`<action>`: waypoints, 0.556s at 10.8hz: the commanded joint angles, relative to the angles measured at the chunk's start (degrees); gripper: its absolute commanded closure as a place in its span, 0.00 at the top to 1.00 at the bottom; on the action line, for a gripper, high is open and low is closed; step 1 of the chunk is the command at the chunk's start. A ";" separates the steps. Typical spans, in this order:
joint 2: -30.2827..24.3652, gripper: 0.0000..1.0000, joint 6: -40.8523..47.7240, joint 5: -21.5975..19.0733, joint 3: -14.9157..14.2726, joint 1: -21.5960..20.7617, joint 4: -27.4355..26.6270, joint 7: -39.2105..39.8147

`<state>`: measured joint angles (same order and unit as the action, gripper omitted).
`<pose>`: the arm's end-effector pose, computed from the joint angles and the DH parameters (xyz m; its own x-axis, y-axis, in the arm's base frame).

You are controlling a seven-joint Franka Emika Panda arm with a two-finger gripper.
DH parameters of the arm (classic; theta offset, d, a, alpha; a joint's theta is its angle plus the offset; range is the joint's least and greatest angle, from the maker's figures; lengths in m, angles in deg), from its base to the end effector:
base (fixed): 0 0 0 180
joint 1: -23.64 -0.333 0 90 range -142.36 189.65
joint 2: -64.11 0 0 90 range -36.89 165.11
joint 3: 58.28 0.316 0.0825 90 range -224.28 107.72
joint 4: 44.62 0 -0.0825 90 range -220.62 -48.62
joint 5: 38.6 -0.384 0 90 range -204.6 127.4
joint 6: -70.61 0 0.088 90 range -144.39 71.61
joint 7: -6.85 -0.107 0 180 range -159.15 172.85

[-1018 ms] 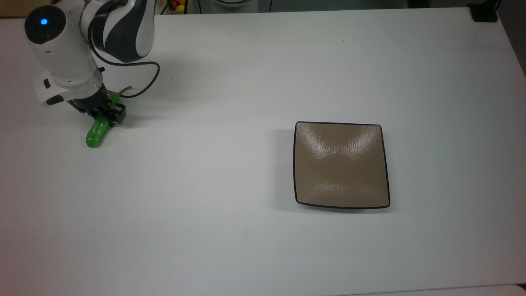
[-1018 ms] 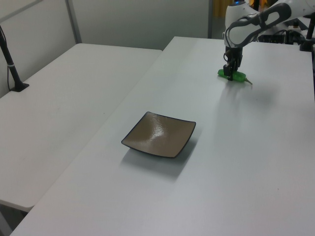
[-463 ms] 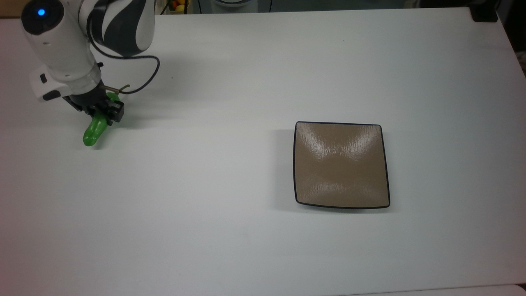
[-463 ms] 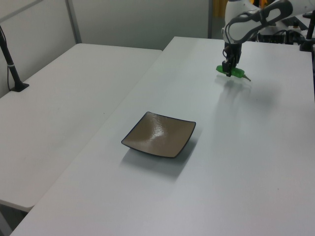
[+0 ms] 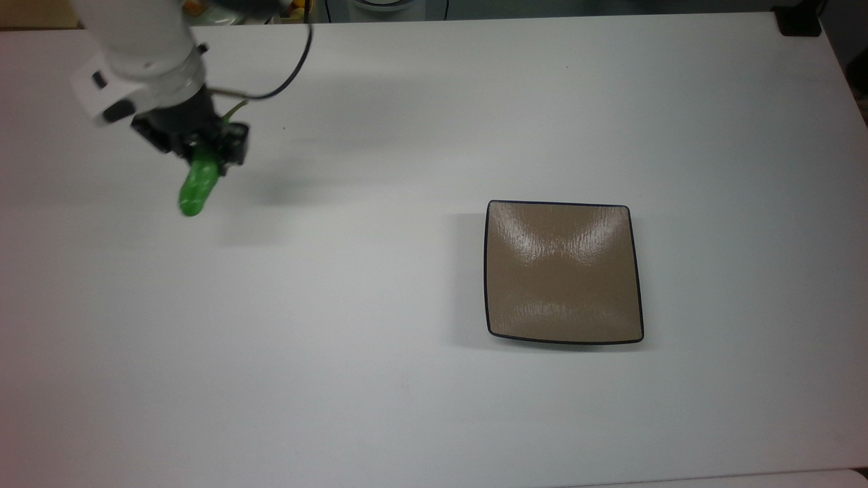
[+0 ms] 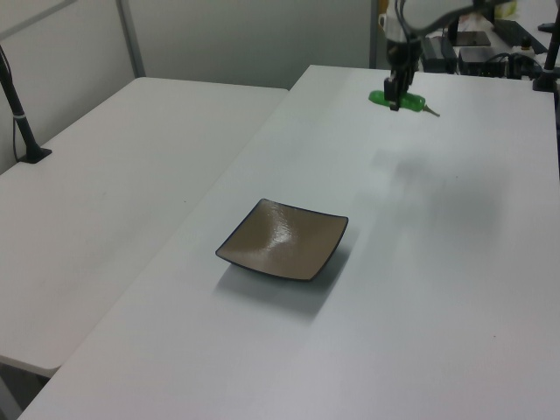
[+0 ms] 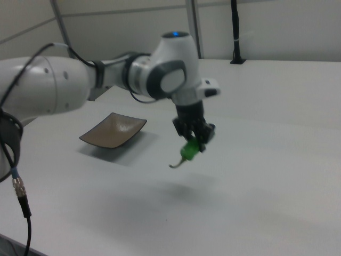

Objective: Chili peppers are placed on a ceramic plate
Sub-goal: 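Lift the held chili pepper and carry it toward the ceramic plate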

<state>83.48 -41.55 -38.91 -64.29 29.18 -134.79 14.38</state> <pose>0.6529 -0.1249 0.4513 0.9970 -0.0645 0.0432 -0.0660 -0.9972 0.0356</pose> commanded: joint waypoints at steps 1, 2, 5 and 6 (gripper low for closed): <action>-5.55 0.00 8.16 -3.82 -0.59 -6.39 2.62 0.12; -6.35 0.00 10.53 -4.35 -0.50 -9.02 3.76 0.12; -7.50 0.00 12.58 -5.49 -0.23 -16.41 5.70 -1.36; -6.72 0.00 11.97 -5.67 -0.15 -18.08 7.01 -4.68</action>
<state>76.20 -30.40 -43.22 -63.98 15.02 -129.82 13.88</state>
